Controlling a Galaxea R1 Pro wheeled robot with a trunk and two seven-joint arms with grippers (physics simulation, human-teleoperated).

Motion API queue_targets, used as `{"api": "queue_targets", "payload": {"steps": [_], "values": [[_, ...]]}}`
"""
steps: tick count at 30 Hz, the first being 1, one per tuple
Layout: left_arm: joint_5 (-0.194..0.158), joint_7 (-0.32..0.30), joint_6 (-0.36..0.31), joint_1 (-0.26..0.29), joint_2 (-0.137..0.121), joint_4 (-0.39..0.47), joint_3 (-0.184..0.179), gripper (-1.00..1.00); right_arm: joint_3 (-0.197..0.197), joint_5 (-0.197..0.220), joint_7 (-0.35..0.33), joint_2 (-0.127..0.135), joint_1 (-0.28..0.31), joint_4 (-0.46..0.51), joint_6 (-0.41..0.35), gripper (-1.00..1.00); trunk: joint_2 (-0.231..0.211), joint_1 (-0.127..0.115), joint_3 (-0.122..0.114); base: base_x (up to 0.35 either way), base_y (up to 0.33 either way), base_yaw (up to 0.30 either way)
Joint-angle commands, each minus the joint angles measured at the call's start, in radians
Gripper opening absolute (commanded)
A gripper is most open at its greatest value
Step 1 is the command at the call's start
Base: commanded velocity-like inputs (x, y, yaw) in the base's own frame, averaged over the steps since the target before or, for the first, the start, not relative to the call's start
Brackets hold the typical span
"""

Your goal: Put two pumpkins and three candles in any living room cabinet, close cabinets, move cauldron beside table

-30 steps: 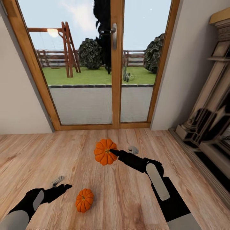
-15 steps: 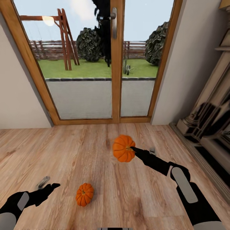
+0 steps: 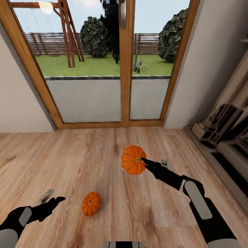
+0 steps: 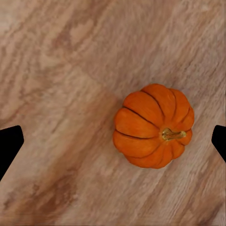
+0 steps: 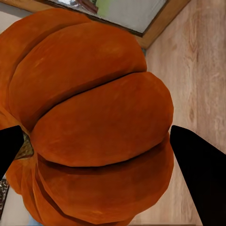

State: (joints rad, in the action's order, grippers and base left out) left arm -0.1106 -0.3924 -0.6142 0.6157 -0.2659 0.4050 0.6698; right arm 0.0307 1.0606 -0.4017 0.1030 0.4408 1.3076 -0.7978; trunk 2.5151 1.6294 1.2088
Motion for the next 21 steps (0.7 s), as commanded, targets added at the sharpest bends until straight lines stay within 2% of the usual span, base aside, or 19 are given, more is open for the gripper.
{"api": "queue_targets", "payload": {"steps": [1,5,8,12,21], "values": [[-0.024,0.000,-0.002,0.003,-0.001,0.000,0.000,1.00,0.001,0.003,0.003,-0.001,0.000,0.001,0.000,-1.00,0.000,0.000,0.004,0.000,0.000,0.000],[-0.134,0.006,0.002,0.007,-0.002,-0.003,-0.003,1.00,0.000,0.003,0.003,-0.011,0.000,0.001,0.000,-1.00,0.001,0.002,0.019,0.000,0.000,0.000],[-0.169,0.009,0.002,0.008,0.000,-0.004,-0.005,1.00,0.000,0.002,0.004,-0.016,0.000,0.001,0.001,-1.00,0.002,0.004,0.031,0.000,0.000,0.000],[-0.184,0.009,0.003,0.009,0.001,-0.004,-0.006,1.00,0.001,0.002,0.004,-0.018,0.000,0.001,0.001,-1.00,0.003,0.005,0.047,0.000,0.000,0.000],[-0.187,0.002,0.005,0.009,0.005,-0.005,-0.006,1.00,0.001,0.007,0.001,-0.018,0.000,0.001,-0.009,-1.00,0.005,0.009,0.081,0.000,0.000,0.000]]}}
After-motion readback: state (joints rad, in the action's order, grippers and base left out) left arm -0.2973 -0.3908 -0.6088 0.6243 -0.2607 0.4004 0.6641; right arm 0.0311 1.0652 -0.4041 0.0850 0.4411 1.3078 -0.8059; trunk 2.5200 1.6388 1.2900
